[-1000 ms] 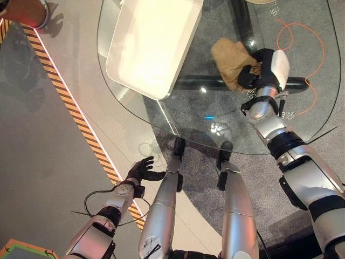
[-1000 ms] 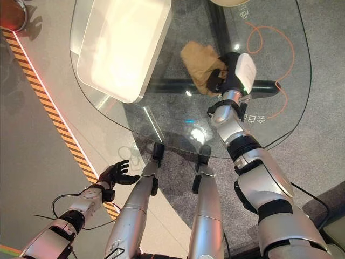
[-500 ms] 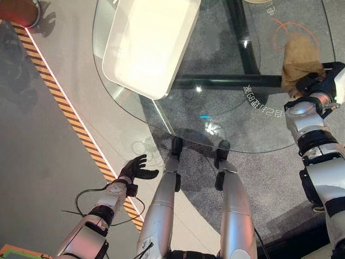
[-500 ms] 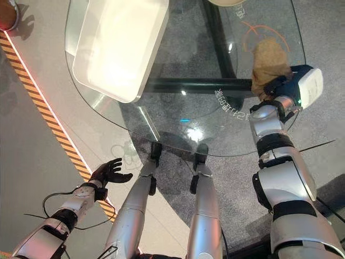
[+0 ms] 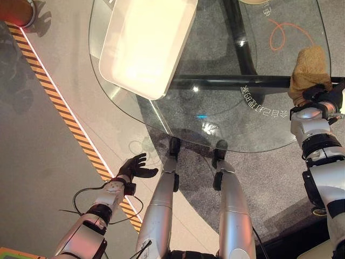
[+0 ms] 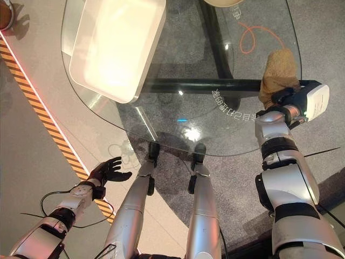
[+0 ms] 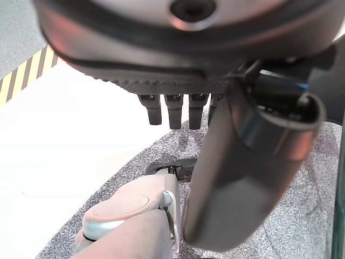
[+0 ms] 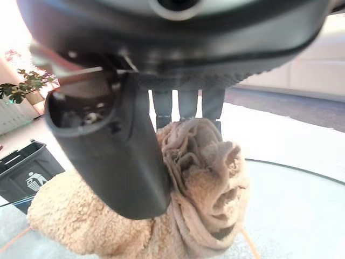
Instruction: Wipe the table with a cloth and put it in the basket.
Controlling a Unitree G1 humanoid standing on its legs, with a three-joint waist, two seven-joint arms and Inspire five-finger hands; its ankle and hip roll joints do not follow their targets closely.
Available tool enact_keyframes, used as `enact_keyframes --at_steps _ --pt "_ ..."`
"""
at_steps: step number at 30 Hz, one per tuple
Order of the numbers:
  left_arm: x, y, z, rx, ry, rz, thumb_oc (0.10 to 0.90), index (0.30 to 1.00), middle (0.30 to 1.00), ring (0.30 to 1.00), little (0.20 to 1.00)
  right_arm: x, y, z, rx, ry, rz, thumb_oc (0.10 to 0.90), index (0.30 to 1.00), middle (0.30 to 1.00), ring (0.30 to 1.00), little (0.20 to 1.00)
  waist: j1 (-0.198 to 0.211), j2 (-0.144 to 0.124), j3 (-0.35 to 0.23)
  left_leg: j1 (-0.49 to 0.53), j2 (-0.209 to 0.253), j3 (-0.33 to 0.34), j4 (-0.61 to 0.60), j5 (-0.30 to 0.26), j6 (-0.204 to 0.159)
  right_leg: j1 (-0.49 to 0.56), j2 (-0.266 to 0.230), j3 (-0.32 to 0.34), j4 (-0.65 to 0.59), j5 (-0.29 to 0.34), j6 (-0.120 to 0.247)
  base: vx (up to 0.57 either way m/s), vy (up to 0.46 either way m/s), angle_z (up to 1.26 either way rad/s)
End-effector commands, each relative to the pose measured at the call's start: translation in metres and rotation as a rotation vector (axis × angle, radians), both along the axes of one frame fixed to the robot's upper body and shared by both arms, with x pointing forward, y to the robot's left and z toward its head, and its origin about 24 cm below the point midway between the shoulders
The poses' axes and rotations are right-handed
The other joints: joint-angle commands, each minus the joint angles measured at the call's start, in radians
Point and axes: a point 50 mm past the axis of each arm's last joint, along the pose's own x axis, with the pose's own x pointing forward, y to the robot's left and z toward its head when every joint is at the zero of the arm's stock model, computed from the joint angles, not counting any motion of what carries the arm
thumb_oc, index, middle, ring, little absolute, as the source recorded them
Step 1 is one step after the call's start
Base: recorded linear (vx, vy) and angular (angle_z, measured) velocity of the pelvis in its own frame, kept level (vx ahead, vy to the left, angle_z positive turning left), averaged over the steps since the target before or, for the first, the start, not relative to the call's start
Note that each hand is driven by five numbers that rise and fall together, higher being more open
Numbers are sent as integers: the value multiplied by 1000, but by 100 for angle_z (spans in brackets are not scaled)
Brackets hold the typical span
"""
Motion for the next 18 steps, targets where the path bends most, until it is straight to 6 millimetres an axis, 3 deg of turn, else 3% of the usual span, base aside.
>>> enact_keyframes --at_steps 1,12,13,15,16,18 --pt "-14 33 -6 16 35 103 800 900 900 900 900 -36 -56 19 -127 -28 -225 100 300 300 300 200 -1 6 -23 5 -36 81 55 -64 64 31 73 -61 -10 -14 -15 -5 0 -3" --pt "-12 27 -6 13 34 92 800 900 900 900 900 -5 -1 65 -353 -141 8 100 300 300 300 200 2 8 -23 15 -40 79 48 -64 58 37 75 -61 -13 -19 -17 -1 2 -1" --pt "-13 23 -8 12 32 92 800 900 900 900 900 3 21 77 -432 -167 86 100 300 300 300 200 3 7 -23 16 -42 79 48 -64 56 39 75 -61 -14 -22 -19 0 0 0" --pt "-13 23 -8 11 32 93 800 900 900 900 900 5 28 81 -457 -176 111 100 300 300 300 200 2 7 -23 18 -43 79 46 -63 56 41 77 -61 -14 -23 -19 -2 10 -2" --pt "-13 21 -8 11 31 90 800 900 900 900 900 9 45 89 -516 -192 173 100 300 300 300 200 3 7 -23 21 -44 81 45 -63 55 43 77 -62 -15 -26 -21 0 0 0" --pt "-13 20 -9 11 31 88 800 900 900 900 900 12 58 93 -557 -202 228 100 300 300 300 200 4 5 -23 22 -47 81 44 -62 54 47 76 -64 -18 -27 -22 0 0 0"
